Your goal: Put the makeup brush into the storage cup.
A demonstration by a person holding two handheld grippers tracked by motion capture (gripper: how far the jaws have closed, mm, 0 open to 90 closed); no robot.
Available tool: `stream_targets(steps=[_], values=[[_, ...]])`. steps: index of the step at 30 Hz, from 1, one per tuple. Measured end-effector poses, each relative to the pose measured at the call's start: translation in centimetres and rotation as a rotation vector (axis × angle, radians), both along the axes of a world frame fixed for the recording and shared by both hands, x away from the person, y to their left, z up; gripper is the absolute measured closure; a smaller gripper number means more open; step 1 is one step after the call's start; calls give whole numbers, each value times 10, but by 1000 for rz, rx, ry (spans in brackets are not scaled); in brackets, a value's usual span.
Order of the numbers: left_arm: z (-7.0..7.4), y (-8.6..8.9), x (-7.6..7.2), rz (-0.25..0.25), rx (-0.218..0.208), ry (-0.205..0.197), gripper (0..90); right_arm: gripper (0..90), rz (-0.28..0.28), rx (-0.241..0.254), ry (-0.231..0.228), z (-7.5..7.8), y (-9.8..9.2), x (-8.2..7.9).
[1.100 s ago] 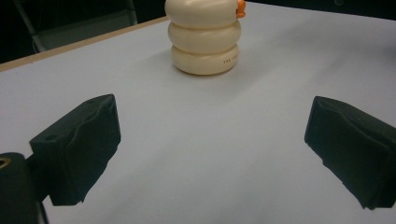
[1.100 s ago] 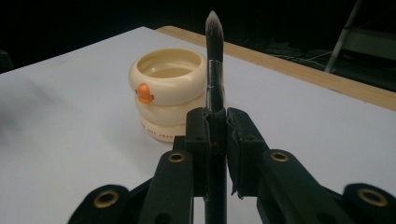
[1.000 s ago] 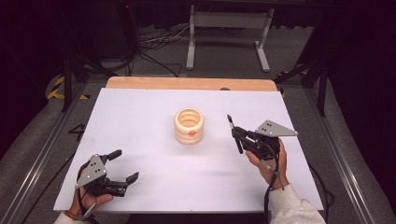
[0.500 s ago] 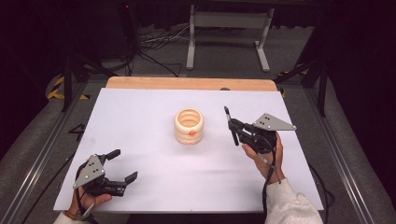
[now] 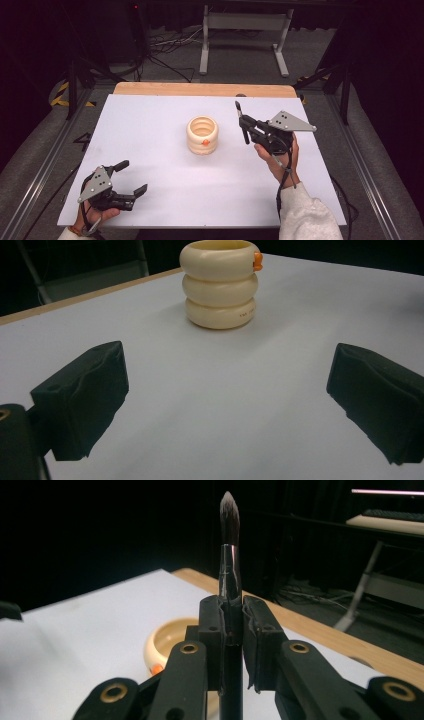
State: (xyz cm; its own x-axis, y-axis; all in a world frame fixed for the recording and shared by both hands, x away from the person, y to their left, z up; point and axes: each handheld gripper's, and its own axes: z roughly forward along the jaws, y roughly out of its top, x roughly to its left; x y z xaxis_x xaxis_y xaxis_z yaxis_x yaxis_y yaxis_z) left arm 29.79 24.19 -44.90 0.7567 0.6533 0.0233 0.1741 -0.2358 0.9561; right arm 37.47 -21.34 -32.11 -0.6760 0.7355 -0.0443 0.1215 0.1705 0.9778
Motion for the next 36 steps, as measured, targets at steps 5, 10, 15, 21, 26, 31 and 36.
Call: stream_targets(steps=[5, 10, 15, 21, 26, 31, 36], values=[[0, 0, 0, 1, -7, 0, 41, 801, 2, 12, -14, 5, 6, 4], [0, 0, -1, 2, -11, -2, 41, 802, 23, 41, -31, 8, 15, 11], [-1, 1, -1, 1, -14, -3, 41, 801, 33, 51, -35, 9, 22, 15], [-2, 1, -1, -3, -18, 1, 41, 801, 56, 75, -52, 11, 32, 21], [-1, 2, -1, -1, -19, 2, 41, 801, 74, 86, -66, 14, 42, 27], [0, 5, -2, 8, -31, -12, 42, 801, 101, 112, -90, 15, 52, 31], [1, 5, -3, 7, -32, -15, 42, 801, 101, 112, -109, 16, 59, 33]])
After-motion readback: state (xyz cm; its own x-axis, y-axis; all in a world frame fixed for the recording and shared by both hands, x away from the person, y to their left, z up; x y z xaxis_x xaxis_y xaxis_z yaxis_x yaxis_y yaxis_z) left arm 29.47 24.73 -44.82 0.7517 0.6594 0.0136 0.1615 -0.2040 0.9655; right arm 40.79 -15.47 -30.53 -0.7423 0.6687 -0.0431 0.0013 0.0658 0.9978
